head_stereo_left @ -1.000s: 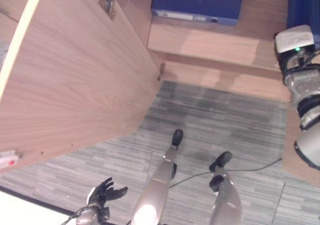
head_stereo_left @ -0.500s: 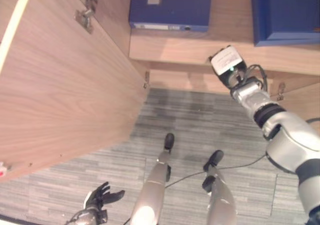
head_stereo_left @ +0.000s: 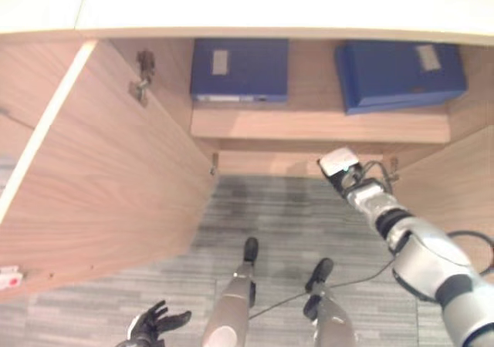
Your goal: Put the empty folder in the office cabinet
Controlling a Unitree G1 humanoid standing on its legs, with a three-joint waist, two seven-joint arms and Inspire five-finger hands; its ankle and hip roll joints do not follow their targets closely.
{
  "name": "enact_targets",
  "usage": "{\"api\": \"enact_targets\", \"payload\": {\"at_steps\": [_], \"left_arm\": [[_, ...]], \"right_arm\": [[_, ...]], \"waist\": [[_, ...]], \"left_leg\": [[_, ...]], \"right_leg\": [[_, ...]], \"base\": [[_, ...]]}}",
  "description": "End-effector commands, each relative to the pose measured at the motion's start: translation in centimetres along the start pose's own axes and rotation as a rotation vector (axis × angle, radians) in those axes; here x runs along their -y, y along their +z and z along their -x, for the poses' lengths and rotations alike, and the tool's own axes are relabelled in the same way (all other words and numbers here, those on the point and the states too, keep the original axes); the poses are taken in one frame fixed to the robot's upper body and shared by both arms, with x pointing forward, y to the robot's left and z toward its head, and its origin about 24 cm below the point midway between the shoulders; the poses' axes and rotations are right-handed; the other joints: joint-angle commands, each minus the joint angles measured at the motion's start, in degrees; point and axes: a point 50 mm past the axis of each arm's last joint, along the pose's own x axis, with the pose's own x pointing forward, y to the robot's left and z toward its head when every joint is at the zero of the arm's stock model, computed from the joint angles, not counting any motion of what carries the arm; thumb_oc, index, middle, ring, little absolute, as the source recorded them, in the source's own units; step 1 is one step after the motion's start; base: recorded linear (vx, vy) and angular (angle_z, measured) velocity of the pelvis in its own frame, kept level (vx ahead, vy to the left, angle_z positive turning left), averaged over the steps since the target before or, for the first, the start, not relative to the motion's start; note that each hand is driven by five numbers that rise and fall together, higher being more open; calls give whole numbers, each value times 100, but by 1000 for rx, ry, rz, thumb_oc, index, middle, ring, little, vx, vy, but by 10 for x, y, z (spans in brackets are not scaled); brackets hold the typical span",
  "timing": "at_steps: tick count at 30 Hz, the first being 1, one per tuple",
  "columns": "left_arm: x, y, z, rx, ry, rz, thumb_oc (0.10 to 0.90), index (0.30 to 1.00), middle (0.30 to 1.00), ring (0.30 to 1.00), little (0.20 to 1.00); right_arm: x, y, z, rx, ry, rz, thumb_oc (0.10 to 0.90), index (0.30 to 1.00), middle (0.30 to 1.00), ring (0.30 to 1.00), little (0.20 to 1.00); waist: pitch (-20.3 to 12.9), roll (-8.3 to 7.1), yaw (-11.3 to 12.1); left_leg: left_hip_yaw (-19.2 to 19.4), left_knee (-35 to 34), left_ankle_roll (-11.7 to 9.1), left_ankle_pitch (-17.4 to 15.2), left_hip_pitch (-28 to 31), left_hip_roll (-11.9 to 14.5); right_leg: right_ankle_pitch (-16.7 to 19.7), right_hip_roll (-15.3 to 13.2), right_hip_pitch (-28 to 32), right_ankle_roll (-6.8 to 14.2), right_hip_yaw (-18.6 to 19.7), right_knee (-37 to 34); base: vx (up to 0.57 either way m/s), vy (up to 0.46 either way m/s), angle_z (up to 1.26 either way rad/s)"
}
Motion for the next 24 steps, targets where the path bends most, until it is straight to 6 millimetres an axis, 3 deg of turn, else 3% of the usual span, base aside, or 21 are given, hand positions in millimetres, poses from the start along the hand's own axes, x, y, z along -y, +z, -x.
{"api": "enact_targets", "payload": {"at_steps": [1,2,3,5,6,7,10,11,12,13,14,16,17,18,20,22,24], "left_arm": [[-21,-28,10,-83,50,-34,800,900,900,900,900],[-21,-28,10,-84,51,-34,800,900,900,900,900],[-19,-29,10,-89,43,-34,800,900,900,900,900],[-11,-33,10,-106,16,-45,800,900,900,900,900],[-4,-38,11,-128,-14,-79,800,900,900,900,900],[-4,-38,11,-128,-14,-79,800,900,900,900,900],[9,-41,10,-146,-64,-157,800,900,900,900,900],[9,-41,10,-146,-64,-157,800,900,900,900,900],[20,-39,9,-143,-103,-226,800,900,900,900,900],[20,-39,9,-144,-103,-227,800,900,900,900,900],[29,-37,8,-138,-120,-234,800,900,900,900,900],[34,-37,8,-137,-131,-236,800,900,900,900,900],[45,-40,9,-143,-156,-237,800,900,900,900,900],[45,-40,9,-144,-156,-237,800,900,900,900,900],[55,-43,10,-153,-177,-232,800,900,900,900,900],[65,-52,13,-186,-203,-235,800,900,900,900,900],[65,-58,15,-215,-213,-285,800,900,900,900,900]], "right_arm": [[21,-17,-4,-92,-36,-201,800,900,900,900,900],[20,-17,-4,-91,-35,-202,800,900,900,900,900],[8,-13,-2,-104,0,-292,800,900,900,900,900],[-22,-4,4,-131,88,-487,800,900,900,900,900],[-48,3,11,-155,155,-634,800,900,900,900,900],[-48,3,11,-156,156,-635,800,900,900,900,900],[-94,15,30,-238,271,-910,800,900,900,900,900],[-94,15,30,-238,271,-910,800,900,900,900,900],[-136,23,53,-340,380,-1072,800,900,900,900,900],[-136,23,53,-340,380,-1073,800,900,900,900,900],[-163,30,72,-413,458,-1171,800,900,900,900,900],[-173,33,79,-442,485,-1217,800,900,900,900,900],[-192,39,96,-500,538,-1283,800,900,900,900,900],[-192,39,96,-501,538,-1283,800,900,900,900,900],[-207,39,110,-563,567,-1333,800,900,900,900,900],[-221,39,124,-628,598,-1378,800,900,900,900,900],[-233,43,139,-669,642,-1401,800,900,900,900,900]], "waist": [[-19,-126,12],[-18,-129,15],[-58,-130,6],[-164,-112,-30],[-256,-82,-56],[-255,-82,-52],[-363,-45,-116],[-362,-45,-116],[-458,-31,-175],[-451,-29,-168],[-528,-48,-173],[-569,-88,-173],[-636,-150,-142],[-632,-148,-140],[-681,-191,-118],[-846,-203,-172],[-1077,-226,-262]], "left_leg": [[-226,-59,-157,-490,345,-45],[-225,-66,-159,-489,356,-43],[-224,-97,-165,-483,441,-19],[-207,-130,-166,-497,614,18],[-188,-110,-168,-528,758,56],[-188,-112,-169,-530,764,58],[-160,-7,-195,-605,994,104],[-160,-7,-195,-605,995,104],[-137,209,-238,-697,1193,158],[-137,216,-240,-705,1203,162],[-138,405,-220,-860,1346,147],[-179,512,-148,-858,1330,55],[-472,826,-82,-1145,1445,-164],[-471,830,-82,-1149,1448,-162],[-789,1130,-68,-1244,1533,-440],[-843,795,24,-1426,1824,-478],[-811,403,64,-1339,1990,-433]], "right_leg": [[-585,259,486,312,-361,227],[-582,262,496,312,-361,220],[-591,287,591,307,-365,176],[-625,337,771,294,-362,117],[-680,363,948,273,-363,78],[-680,365,955,273,-363,75],[-787,425,1272,241,-380,19],[-787,425,1272,241,-380,19],[-908,504,1572,194,-413,-69],[-908,509,1587,193,-412,-75],[-963,578,1766,167,-394,-124],[-889,553,1784,123,-396,-155],[-885,589,1933,108,-252,-231],[-884,591,1938,108,-251,-232],[-850,642,2050,91,-104,-315],[-850,764,2155,54,-25,-424],[-794,801,2161,67,-4,-550]], "base": [[48,-54,-16],[50,-63,-13],[40,-40,-12],[59,-61,-7],[46,-47,-1],[54,-42,-1],[22,-43,-1],[26,-70,1],[19,-55,2],[43,-70,14],[25,-16,10],[-26,25,-4],[-26,42,-11],[16,46,-26],[-11,75,-28],[27,89,-45],[34,103,-31]]}}
